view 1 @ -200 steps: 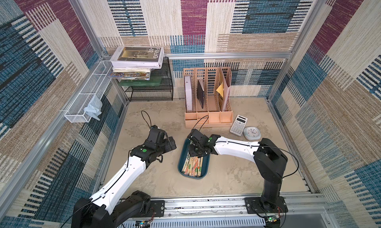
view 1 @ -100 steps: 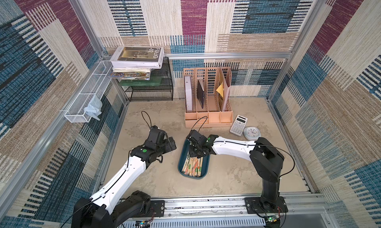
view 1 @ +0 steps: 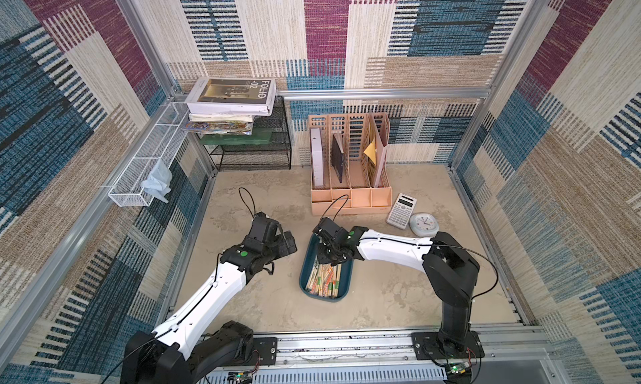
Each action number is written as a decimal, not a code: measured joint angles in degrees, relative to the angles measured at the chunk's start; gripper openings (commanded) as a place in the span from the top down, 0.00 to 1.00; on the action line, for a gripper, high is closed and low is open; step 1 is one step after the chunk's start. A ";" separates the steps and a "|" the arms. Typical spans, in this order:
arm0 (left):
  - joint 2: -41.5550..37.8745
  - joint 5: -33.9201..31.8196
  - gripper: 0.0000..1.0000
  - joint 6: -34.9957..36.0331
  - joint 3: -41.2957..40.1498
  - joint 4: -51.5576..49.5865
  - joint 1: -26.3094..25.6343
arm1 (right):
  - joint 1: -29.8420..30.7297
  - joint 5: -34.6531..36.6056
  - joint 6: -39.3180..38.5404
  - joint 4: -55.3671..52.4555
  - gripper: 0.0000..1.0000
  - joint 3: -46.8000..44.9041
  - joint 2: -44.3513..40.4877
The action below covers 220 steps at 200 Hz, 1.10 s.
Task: Take the paired disposable chopsticks out of the storage box
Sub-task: Pick up the paired disposable chopsticks from the storage box.
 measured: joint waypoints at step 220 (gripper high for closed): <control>0.59 1.29 0.01 -0.04 -0.02 0.59 0.00 | 0.48 0.92 0.22 -1.70 1.00 -0.02 -1.88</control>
